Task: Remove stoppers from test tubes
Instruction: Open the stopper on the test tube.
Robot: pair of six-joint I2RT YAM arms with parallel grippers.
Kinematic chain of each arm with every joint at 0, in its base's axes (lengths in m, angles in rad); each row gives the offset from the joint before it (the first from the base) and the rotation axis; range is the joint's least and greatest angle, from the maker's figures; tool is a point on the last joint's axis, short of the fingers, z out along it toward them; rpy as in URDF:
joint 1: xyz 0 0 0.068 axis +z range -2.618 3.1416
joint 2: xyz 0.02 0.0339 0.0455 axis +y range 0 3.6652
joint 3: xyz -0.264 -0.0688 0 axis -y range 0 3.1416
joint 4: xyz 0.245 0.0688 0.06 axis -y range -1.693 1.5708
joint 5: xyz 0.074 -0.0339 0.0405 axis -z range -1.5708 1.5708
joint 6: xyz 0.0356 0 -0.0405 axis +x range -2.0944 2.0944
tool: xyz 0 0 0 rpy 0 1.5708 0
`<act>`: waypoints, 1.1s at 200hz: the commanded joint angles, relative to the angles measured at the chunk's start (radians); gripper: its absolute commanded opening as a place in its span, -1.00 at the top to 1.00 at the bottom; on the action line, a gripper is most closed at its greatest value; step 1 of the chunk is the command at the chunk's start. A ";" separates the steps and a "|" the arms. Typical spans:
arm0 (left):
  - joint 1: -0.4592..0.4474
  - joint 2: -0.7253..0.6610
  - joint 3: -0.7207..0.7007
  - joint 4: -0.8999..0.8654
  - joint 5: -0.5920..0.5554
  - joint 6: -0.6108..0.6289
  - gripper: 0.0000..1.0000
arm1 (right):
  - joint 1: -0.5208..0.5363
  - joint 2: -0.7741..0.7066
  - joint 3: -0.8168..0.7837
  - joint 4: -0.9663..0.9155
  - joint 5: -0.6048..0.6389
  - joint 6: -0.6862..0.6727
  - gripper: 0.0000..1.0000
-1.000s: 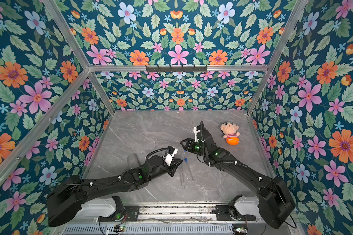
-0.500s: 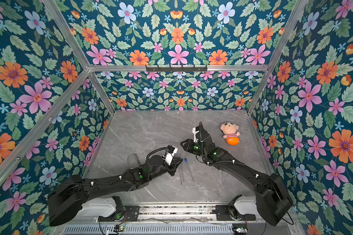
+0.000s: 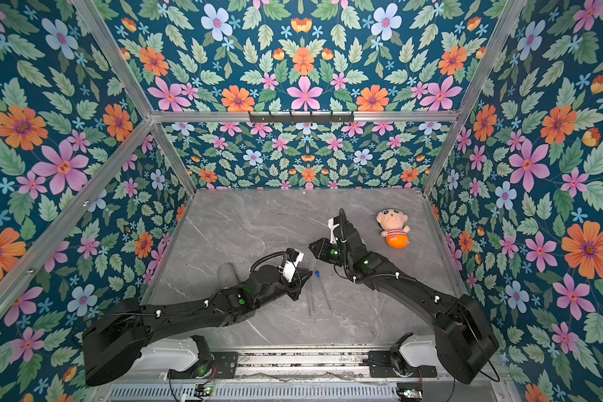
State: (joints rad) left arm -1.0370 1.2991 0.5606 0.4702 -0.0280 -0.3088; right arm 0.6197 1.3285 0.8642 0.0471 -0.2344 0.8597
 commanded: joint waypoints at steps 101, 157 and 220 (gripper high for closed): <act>-0.001 0.002 0.012 0.004 -0.005 0.005 0.70 | 0.002 0.016 0.000 0.034 0.000 0.006 0.85; 0.000 -0.008 0.021 -0.020 -0.007 0.006 0.71 | 0.002 0.030 0.016 0.002 0.031 -0.022 1.00; -0.001 -0.056 0.025 -0.077 -0.023 0.001 0.71 | 0.007 0.062 0.043 -0.048 0.107 -0.082 1.00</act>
State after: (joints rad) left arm -1.0363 1.2575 0.5770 0.3790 -0.0505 -0.3134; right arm 0.6266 1.3777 0.9001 0.0330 -0.2001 0.8207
